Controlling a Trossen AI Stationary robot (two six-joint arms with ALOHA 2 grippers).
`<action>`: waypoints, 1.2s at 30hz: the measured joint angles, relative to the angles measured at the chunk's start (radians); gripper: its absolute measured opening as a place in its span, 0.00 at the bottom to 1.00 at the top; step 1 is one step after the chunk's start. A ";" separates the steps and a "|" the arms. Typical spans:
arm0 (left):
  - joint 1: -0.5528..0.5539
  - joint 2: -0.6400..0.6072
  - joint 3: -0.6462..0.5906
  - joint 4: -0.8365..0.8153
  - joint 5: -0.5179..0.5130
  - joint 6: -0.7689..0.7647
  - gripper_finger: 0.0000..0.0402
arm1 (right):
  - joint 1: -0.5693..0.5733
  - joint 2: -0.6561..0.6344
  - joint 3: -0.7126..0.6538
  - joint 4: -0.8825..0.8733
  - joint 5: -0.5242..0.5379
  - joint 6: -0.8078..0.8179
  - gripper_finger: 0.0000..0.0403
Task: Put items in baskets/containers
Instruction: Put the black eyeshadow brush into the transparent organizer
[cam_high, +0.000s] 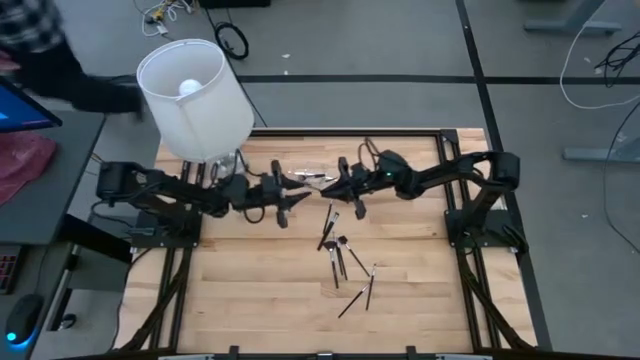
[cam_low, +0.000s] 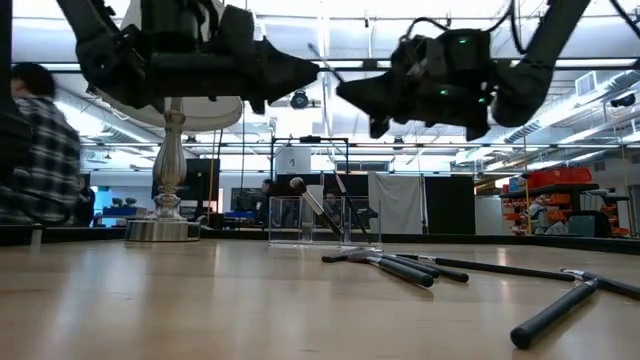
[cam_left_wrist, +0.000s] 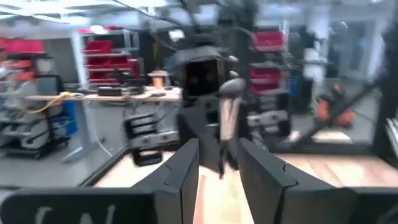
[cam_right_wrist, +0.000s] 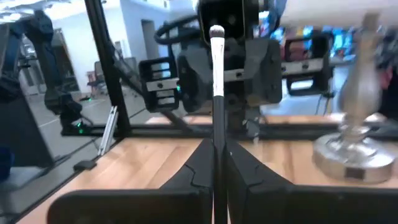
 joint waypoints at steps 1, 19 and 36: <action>-0.005 0.020 0.017 0.001 0.002 0.016 0.29 | 0.005 0.010 0.010 -0.018 -0.001 0.000 0.04; -0.022 0.047 0.052 0.008 -0.004 0.050 0.15 | 0.022 0.034 0.037 -0.023 -0.005 -0.038 0.04; -0.022 0.045 0.052 -0.060 -0.135 0.028 0.04 | -0.001 0.033 0.036 -0.197 0.069 -0.117 0.32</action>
